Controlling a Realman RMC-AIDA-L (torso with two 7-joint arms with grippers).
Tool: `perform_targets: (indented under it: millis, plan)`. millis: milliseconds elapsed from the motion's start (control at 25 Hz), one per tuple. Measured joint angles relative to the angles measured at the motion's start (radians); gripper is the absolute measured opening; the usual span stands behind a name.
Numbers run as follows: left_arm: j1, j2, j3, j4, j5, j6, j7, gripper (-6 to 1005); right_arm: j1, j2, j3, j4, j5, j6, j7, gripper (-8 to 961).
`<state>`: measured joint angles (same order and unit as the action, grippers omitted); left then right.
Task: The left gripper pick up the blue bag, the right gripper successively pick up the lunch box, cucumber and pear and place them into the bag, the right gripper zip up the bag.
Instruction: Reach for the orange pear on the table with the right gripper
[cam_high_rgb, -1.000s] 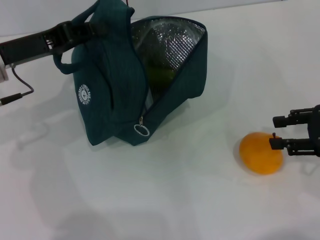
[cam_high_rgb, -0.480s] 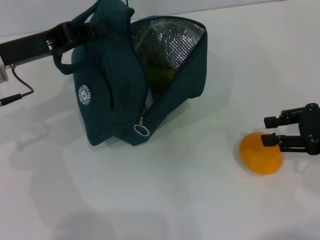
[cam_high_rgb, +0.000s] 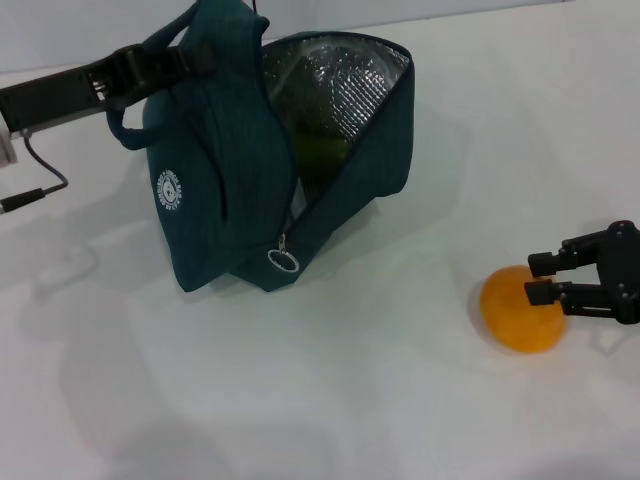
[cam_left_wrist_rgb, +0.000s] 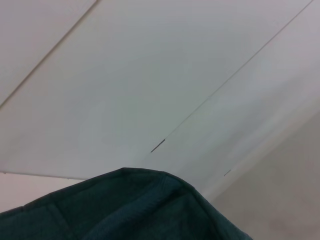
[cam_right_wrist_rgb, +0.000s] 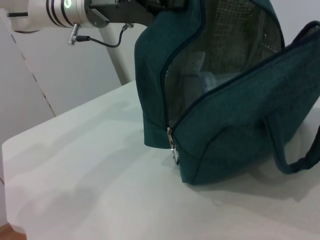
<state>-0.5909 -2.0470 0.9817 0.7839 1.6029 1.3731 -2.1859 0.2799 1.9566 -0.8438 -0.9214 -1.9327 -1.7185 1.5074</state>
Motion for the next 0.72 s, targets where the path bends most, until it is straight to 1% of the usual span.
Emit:
perform_targets:
  millis: [200,400,520,720]
  plan:
    - [-0.002,-0.001,0.0,0.0,0.001,-0.003,0.0,69,-0.005,0.001,0.0,-0.006,0.0,-0.001,0.001,346]
    - [-0.003,-0.001,0.0,0.0,0.003,-0.004,0.0,69,-0.005,0.0,0.005,-0.008,0.001,-0.022,0.001,350]
    - [-0.003,-0.001,0.0,0.0,0.003,-0.005,0.0,69,-0.006,-0.002,0.029,-0.017,0.0,-0.043,0.001,342]
    - [-0.006,-0.002,0.0,0.0,0.005,-0.013,0.0,70,-0.013,-0.009,0.051,-0.023,-0.001,-0.069,0.003,330]
